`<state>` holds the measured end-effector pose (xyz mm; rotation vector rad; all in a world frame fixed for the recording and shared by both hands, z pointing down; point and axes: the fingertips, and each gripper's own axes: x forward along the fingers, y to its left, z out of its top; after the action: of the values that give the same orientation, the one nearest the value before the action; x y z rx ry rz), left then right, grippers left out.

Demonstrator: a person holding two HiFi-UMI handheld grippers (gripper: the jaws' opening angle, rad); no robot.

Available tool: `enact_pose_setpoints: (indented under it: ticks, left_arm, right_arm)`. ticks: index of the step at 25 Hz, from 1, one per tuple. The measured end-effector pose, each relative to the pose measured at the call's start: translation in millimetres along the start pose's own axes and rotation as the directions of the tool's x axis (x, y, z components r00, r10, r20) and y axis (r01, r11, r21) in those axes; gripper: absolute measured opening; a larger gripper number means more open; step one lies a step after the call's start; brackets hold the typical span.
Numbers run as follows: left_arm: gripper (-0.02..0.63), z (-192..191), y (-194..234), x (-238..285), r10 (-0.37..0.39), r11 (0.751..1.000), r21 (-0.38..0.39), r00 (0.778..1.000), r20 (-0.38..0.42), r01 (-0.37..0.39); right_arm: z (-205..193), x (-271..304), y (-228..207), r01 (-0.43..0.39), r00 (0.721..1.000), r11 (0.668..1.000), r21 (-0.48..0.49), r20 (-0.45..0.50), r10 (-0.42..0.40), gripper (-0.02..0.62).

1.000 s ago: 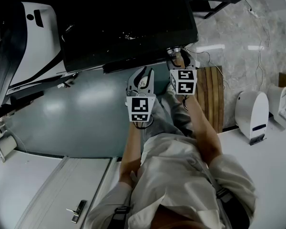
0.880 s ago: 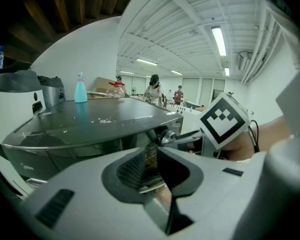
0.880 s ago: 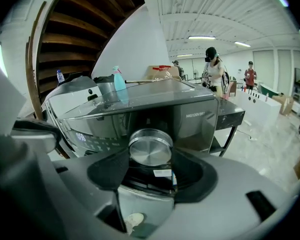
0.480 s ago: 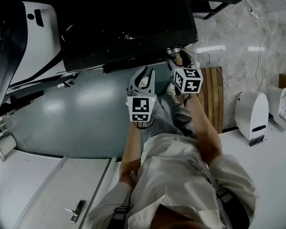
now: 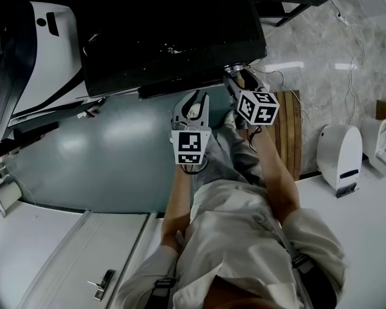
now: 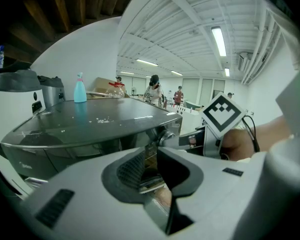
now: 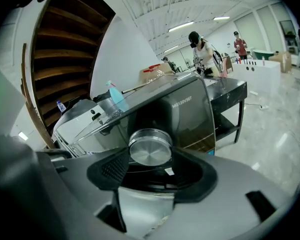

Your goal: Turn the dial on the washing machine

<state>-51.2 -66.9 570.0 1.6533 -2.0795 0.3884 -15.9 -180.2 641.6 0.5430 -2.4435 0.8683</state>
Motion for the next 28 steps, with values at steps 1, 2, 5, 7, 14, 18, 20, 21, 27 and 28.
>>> enact_pose_setpoints:
  ticks: [1, 2, 5, 7, 14, 18, 20, 21, 27, 28]
  left_arm:
    - [0.08, 0.1, 0.1, 0.2, 0.0, 1.0, -0.001, 1.0, 0.0, 0.0]
    - [0.08, 0.2, 0.2, 0.3, 0.0, 1.0, -0.002, 1.0, 0.001, 0.0]
    - [0.08, 0.0, -0.3, 0.8, -0.002, 1.0, -0.002, 1.0, 0.002, 0.002]
    - [0.08, 0.1, -1.1, 1.3, -0.004, 1.0, -0.001, 1.0, 0.002, 0.004]
    - [0.08, -0.5, -0.6, 1.2, -0.006, 1.0, -0.004, 1.0, 0.001, 0.006]
    - [0.08, -0.1, -0.8, 1.9, -0.008, 1.0, -0.004, 1.0, 0.002, 0.008]
    - [0.08, 0.2, -0.9, 2.1, -0.008, 1.0, -0.004, 1.0, 0.002, 0.008]
    - [0.08, 0.3, -1.1, 2.1, -0.008, 1.0, -0.004, 1.0, 0.002, 0.008]
    - [0.08, -1.8, -1.7, 2.7, -0.01, 1.0, -0.006, 1.0, -0.002, 0.01]
    - [0.08, -2.1, -1.7, 2.9, -0.01, 1.0, -0.007, 1.0, -0.003, 0.01]
  right_arm:
    - [0.0, 0.2, 0.0, -0.005, 1.0, 1.0, 0.009, 0.001, 0.005, 0.268]
    - [-0.1, 0.4, 0.0, -0.009, 1.0, 1.0, 0.017, 0.001, 0.009, 0.267]
    - [-0.7, 0.3, -0.3, -0.025, 1.0, 0.999, 0.045, 0.003, 0.025, 0.267]
    - [-0.6, 0.1, -0.7, -0.036, 0.999, 0.997, 0.066, 0.006, 0.036, 0.267]
    - [-1.0, 0.1, -0.6, -0.077, 0.997, 0.987, 0.139, 0.014, 0.076, 0.267]
    - [-0.9, 0.3, -1.4, -0.105, 0.995, 0.977, 0.184, 0.017, 0.103, 0.267]
    - [-0.8, 0.1, -1.7, -0.12, 0.993, 0.97, 0.211, 0.02, 0.118, 0.267]
    - [-0.8, -0.1, -1.8, -0.127, 0.992, 0.966, 0.225, 0.023, 0.125, 0.267]
    - [-1.8, -0.2, -3.0, -0.169, 0.986, 0.937, 0.307, 0.047, 0.163, 0.267]
    - [-1.5, -0.1, -2.8, -0.177, 0.984, 0.931, 0.32, 0.052, 0.169, 0.267]
